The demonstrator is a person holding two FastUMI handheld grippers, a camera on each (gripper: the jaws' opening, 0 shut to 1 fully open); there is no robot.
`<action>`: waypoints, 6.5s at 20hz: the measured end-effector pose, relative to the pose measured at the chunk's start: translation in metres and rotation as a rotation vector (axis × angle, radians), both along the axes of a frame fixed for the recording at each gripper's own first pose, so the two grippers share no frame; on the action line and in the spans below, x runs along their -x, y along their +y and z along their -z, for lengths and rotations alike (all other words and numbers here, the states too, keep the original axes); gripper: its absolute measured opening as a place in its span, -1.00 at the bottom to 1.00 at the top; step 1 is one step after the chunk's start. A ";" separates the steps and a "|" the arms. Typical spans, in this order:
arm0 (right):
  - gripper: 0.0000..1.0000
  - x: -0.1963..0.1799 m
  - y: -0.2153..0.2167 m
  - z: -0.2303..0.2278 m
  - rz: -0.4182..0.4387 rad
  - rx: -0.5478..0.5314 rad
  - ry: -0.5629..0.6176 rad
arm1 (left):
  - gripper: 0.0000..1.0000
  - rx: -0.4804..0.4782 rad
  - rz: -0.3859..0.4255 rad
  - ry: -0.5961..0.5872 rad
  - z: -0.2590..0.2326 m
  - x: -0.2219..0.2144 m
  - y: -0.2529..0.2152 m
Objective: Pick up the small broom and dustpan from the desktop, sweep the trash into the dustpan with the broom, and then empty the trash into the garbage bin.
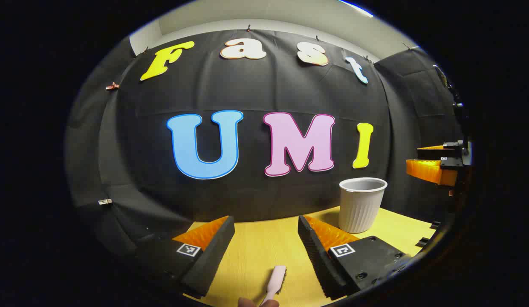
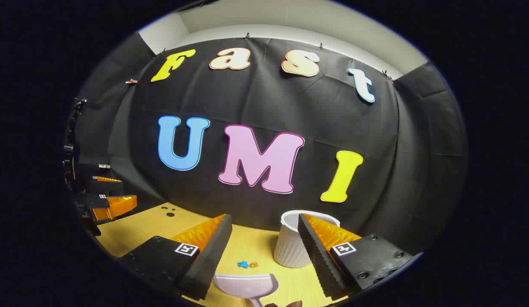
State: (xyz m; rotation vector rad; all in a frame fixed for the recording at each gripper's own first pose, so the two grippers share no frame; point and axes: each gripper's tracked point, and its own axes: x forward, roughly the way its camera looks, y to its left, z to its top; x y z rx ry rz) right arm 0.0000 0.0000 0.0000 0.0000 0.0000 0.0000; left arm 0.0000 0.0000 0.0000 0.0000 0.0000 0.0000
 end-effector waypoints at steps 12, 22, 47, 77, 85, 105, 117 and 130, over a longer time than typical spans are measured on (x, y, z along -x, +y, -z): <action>0.94 -0.009 0.018 0.007 -0.004 0.013 0.022 | 0.89 0.010 0.003 -0.001 0.009 -0.011 0.018; 0.96 0.024 0.022 0.166 -0.116 -0.044 0.470 | 0.89 0.035 -0.014 0.047 0.031 -0.007 0.018; -0.21 0.026 0.046 0.434 -0.216 -0.085 1.201 | 0.90 -0.019 -0.165 0.260 0.103 0.013 0.033; -0.27 0.056 0.008 0.357 -0.338 -0.022 1.109 | -0.26 -0.093 0.116 1.052 0.383 -0.023 -0.023; -0.26 0.050 -0.010 0.360 -0.409 0.047 1.252 | -0.47 -0.142 0.165 0.926 0.338 -0.095 -0.047; -0.26 0.014 -0.036 0.406 -0.473 0.106 1.325 | -0.47 -0.273 0.778 1.004 0.336 -0.172 -0.244; -0.27 0.013 -0.029 0.400 -0.414 0.071 1.190 | -0.48 -0.143 0.759 0.909 0.236 -0.122 -0.217; -0.26 0.032 -0.076 0.216 -0.119 -0.154 1.108 | -0.48 -0.004 0.422 0.854 0.220 -0.069 -0.079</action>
